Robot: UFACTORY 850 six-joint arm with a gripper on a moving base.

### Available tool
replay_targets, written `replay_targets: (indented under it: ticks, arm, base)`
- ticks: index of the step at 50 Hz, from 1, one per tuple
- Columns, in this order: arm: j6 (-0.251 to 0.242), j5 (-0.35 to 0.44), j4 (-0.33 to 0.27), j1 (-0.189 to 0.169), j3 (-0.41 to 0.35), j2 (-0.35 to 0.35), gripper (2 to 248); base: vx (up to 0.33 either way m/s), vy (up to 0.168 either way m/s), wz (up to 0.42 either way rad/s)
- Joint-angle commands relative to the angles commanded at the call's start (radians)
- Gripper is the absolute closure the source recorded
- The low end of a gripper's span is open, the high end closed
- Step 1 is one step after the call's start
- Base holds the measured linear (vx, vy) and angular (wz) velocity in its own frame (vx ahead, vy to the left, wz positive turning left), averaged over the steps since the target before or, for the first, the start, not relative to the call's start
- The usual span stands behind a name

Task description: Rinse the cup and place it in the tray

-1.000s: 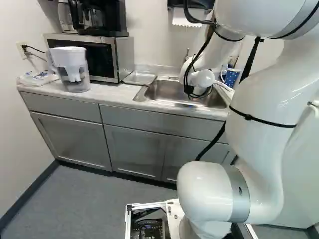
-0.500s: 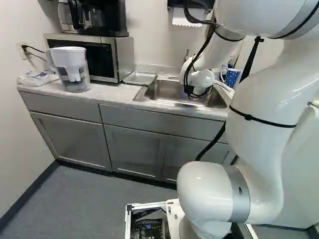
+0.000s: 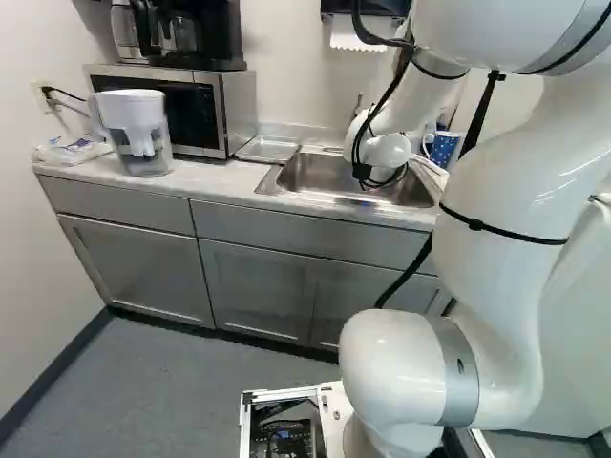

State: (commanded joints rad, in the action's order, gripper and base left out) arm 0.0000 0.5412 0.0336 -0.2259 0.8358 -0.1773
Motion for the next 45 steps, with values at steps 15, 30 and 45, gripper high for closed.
replay_targets:
  ticks: [15,30,45]
  arm:
    - [0.0,0.0,0.0,0.0,0.0,0.0,124]
    - [0.0,0.0,0.0,0.0,0.0,0.0,124]
    - [0.0,0.0,0.0,0.0,0.0,0.0,124]
  base:
    - [0.0,0.0,0.0]
    - [0.0,0.0,0.0]
    - [0.0,0.0,0.0]
